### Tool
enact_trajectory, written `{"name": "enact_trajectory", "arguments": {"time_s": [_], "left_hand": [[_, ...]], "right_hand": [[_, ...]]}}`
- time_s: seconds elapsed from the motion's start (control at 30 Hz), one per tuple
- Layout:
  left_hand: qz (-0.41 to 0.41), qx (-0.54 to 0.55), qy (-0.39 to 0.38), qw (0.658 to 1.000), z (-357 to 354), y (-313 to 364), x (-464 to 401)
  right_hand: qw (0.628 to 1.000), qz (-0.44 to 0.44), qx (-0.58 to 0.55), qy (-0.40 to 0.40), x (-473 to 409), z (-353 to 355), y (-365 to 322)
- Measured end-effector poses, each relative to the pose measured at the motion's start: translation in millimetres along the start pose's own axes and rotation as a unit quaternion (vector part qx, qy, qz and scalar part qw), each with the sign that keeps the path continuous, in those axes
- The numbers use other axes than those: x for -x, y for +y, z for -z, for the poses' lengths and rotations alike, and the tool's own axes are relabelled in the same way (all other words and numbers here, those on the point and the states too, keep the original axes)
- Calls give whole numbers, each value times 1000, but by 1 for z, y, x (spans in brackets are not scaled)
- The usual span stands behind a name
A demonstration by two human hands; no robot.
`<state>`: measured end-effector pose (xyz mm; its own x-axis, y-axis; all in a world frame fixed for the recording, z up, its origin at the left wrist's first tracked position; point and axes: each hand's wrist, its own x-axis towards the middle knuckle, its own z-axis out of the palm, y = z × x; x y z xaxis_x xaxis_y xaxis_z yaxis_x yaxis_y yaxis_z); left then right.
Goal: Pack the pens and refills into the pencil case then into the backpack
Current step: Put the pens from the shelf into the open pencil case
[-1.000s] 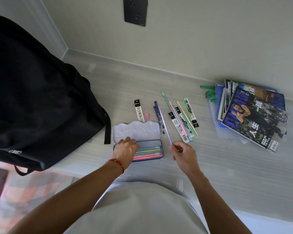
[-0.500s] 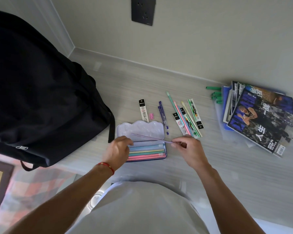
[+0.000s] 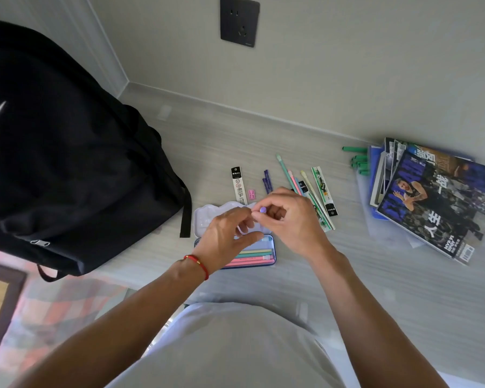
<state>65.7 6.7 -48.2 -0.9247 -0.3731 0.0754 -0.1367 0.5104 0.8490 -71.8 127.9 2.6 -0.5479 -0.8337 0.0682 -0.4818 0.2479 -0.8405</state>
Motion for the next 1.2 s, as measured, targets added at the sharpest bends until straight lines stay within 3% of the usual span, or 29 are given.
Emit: {"name": "enact_trajectory", "arguments": {"time_s": [0.2,0.27,0.3,0.4,0.5,0.57,0.63,0.67,0.77,0.9,1.0,1.2], "left_hand": [[-33,-21,24,999,8,-2,-4],[42,54,54,996,8,-5,-1],[107,144,71,981,9,-5,1],[260,376,123,881,17,-14,6],[323,452,102,825,25,-34,14],[344,462,91,812,28,-47,20],[350,434,89,826,29,-58,26],[349,386,91,849,28,-65,29],[331,138,84,930,26,-84,41],[200,-85,37,975,24,-90,54],[101,-204,-3,974,20,-100,64],[94,-253,35,962,16,-105,68]], "right_hand": [[998,29,-50,-25,2,-13,-6],[998,18,-49,-35,3,-15,2],[999,4,-15,-46,4,-16,12],[987,-69,86,-121,14,-18,41],[983,-106,48,-141,29,-28,57],[984,-105,58,-134,31,-36,60],[981,-95,96,-143,30,-40,63],[978,-90,116,-146,29,-41,65],[971,-94,165,-148,29,-42,77],[969,-119,160,-143,34,-44,89],[964,-142,173,-141,39,-49,94],[963,-170,188,-92,43,-57,98]]}}
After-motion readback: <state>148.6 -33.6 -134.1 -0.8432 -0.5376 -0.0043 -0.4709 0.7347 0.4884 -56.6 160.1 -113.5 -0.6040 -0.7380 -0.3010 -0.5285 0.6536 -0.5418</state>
